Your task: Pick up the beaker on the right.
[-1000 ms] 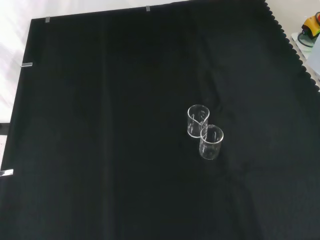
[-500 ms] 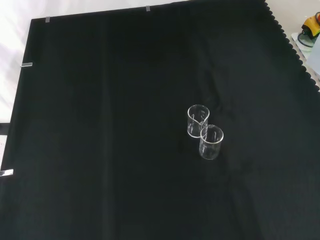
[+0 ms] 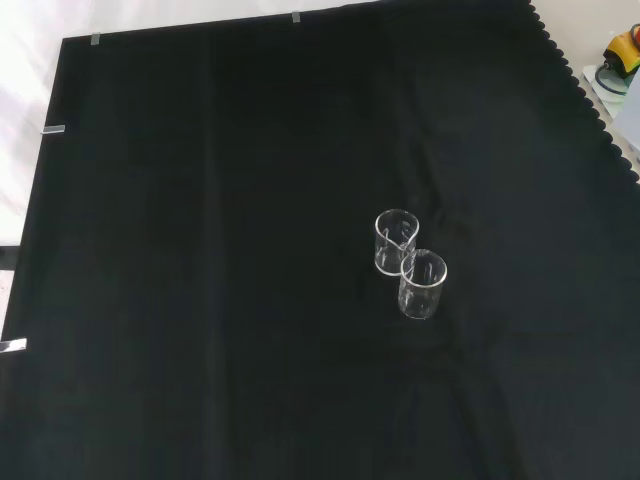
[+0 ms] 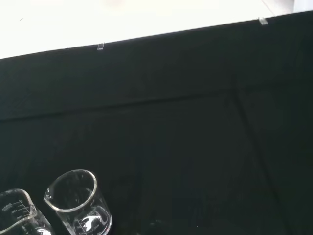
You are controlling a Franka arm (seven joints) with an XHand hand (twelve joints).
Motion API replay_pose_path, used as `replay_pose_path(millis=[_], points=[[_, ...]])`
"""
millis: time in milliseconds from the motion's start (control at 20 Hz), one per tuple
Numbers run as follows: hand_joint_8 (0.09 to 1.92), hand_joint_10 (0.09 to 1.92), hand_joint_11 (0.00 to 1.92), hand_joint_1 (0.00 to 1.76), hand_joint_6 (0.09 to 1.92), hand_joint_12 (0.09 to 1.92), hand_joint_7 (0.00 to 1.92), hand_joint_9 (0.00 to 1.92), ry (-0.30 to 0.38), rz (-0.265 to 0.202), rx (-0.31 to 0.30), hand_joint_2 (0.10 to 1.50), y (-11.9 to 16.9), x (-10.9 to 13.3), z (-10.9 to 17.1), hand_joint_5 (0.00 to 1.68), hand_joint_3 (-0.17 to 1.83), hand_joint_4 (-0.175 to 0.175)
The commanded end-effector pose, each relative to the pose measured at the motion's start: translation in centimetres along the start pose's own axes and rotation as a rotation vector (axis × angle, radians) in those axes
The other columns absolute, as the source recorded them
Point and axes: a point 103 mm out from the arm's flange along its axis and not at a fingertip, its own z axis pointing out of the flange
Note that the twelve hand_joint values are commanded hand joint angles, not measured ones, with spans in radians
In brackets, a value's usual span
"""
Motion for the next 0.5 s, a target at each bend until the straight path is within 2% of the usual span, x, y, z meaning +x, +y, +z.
replay_pose_path(millis=[50, 500], points=[[0.52, 0.65, 0.00, 0.28, 0.09, 0.96, 0.12, 0.12, 0.033, -0.016, 0.008, 1.02, 3.7, -1.2, 2.5, 0.26, 0.77, -0.055], [0.53, 0.65, 0.00, 0.35, 0.09, 0.96, 0.12, 0.12, 0.055, -0.045, 0.045, 0.97, 6.6, -2.2, 6.7, 0.26, 0.78, -0.056]])
